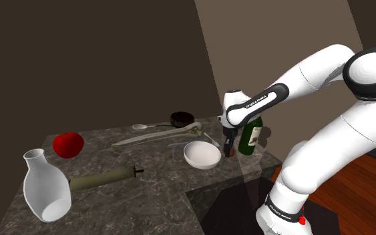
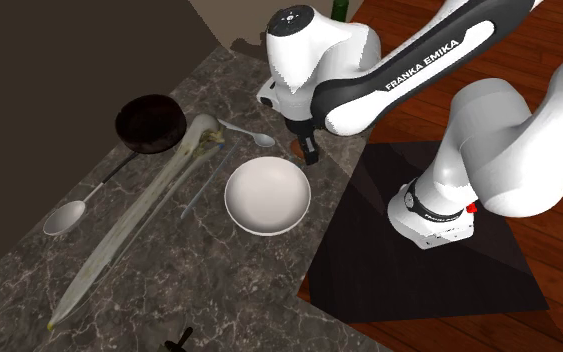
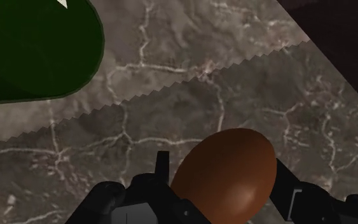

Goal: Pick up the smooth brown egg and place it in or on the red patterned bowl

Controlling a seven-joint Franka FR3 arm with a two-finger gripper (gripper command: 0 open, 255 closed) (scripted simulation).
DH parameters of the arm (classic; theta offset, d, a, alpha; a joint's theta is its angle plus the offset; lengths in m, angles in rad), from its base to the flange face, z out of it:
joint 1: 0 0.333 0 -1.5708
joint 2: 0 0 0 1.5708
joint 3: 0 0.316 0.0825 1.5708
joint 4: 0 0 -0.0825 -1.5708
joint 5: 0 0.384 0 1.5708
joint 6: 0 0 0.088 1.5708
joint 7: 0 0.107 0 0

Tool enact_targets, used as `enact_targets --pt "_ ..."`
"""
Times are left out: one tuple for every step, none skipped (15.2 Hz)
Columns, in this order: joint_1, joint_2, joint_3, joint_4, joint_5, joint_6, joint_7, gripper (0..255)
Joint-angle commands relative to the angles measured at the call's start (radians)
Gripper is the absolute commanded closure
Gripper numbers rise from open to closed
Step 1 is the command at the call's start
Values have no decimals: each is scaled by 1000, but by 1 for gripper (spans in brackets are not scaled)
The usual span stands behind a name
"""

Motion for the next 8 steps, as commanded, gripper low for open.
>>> enact_targets --pt "-1 -29 4 13 1 -42 -1 255" --pt "-1 -42 6 18 2 -60 -2 255" --pt "-2 -54 8 24 3 -79 -2 255" --pt "-2 -66 11 30 4 -97 -3 255" --pt "-2 -78 13 37 5 -115 -3 255" --pt "-2 -89 15 43 6 -133 -3 255" --pt "-2 -100 17 50 7 -150 -4 255" --pt "-2 -111 19 57 9 -168 -4 255"
